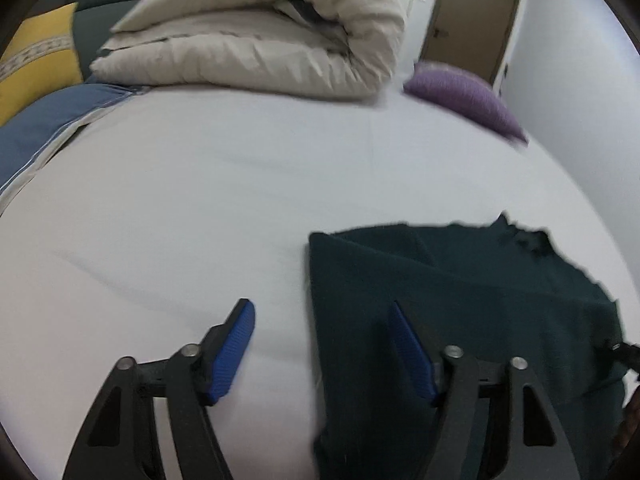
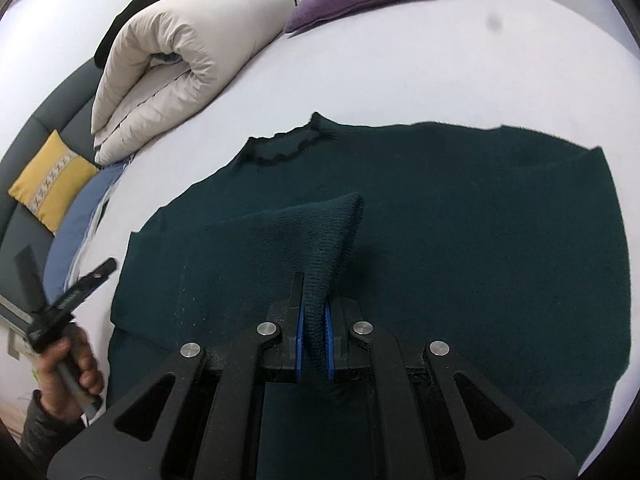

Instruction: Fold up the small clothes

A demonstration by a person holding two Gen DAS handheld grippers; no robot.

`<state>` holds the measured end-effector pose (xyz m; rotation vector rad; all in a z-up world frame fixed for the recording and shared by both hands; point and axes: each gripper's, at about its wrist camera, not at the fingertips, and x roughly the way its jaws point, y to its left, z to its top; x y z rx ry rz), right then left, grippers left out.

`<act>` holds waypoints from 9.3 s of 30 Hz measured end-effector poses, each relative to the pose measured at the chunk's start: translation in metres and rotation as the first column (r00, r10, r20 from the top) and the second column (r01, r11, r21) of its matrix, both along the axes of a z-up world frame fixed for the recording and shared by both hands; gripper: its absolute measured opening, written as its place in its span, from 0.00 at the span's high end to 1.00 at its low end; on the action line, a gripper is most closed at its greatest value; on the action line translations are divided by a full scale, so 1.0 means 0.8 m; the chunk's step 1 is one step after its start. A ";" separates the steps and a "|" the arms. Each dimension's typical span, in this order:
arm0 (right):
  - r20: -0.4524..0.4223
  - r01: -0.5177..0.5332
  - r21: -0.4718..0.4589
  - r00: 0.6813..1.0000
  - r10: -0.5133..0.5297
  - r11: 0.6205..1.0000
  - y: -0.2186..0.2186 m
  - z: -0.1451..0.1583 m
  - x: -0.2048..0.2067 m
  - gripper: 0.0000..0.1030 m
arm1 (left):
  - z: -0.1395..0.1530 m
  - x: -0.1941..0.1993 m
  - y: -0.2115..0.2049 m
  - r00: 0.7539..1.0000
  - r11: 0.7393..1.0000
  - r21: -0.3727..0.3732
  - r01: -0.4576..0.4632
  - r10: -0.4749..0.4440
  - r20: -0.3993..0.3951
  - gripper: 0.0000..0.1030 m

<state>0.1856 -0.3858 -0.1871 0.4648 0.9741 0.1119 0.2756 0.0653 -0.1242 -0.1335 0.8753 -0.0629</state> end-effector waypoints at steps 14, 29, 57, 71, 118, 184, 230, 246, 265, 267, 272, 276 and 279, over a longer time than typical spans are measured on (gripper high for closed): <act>0.012 0.066 0.095 0.998 -0.068 0.993 -0.018 -0.033 -0.001 0.95 | -0.030 0.017 -0.006 0.998 0.998 0.018 0.056 -0.057 0.005 0.62; -0.042 0.008 -0.045 0.999 -0.010 0.999 0.020 -0.007 -0.031 0.64 | -0.010 -0.047 -0.020 0.996 0.987 0.135 0.093 -0.094 0.003 0.55; 0.084 0.212 0.017 0.973 -0.213 0.977 -0.045 0.059 -0.224 0.42 | 0.041 -0.189 0.052 0.996 0.996 -0.023 0.085 -0.084 0.030 0.36; 0.037 0.052 0.116 0.998 -0.057 0.992 -0.027 0.037 -0.423 0.33 | -0.006 -0.389 0.088 0.941 0.931 -0.309 0.194 -0.266 -0.211 0.40; -0.331 0.161 0.238 0.941 -0.076 0.958 -0.100 -0.046 -0.531 0.92 | -0.030 -0.397 0.093 0.885 0.873 -0.435 0.218 -0.365 -0.289 0.94; 0.045 0.303 0.497 0.927 -0.373 0.813 -0.194 0.079 -0.026 0.95 | 0.029 0.038 0.047 0.993 0.684 -0.729 0.016 -0.098 -0.070 0.94; 0.116 0.259 0.149 0.954 -0.277 0.954 -0.124 0.052 -0.042 0.58 | 0.022 -0.060 -0.002 0.992 0.954 -0.272 0.124 -0.116 0.048 0.49; 0.036 0.123 0.277 0.990 -0.139 0.953 -0.044 -0.017 -0.100 0.66 | -0.010 -0.125 -0.045 0.964 0.960 -0.091 0.266 -0.266 0.013 0.51; 0.045 0.168 0.295 0.981 -0.189 0.941 -0.031 0.028 -0.125 0.61 | 0.015 -0.154 -0.042 0.975 0.974 -0.046 0.220 -0.219 0.035 0.38; -0.006 0.243 0.271 0.968 -0.251 0.931 -0.054 0.007 -0.130 0.61 | -0.005 -0.144 -0.035 0.979 0.978 -0.061 0.200 -0.202 -0.022 0.38; 0.030 0.335 0.301 0.933 -0.360 0.893 -0.103 0.013 -0.181 0.62 | 0.002 -0.155 -0.030 0.979 0.977 -0.066 0.202 -0.202 -0.001 0.38; 0.073 0.408 0.261 0.895 -0.440 0.875 -0.139 0.045 -0.226 0.58 | 0.018 -0.157 -0.039 0.978 0.975 -0.078 0.209 -0.207 0.028 0.38; 0.111 0.391 0.206 0.901 -0.419 0.897 -0.140 0.067 -0.229 0.58 | 0.019 -0.155 -0.050 0.976 0.972 -0.084 0.219 -0.218 0.024 0.37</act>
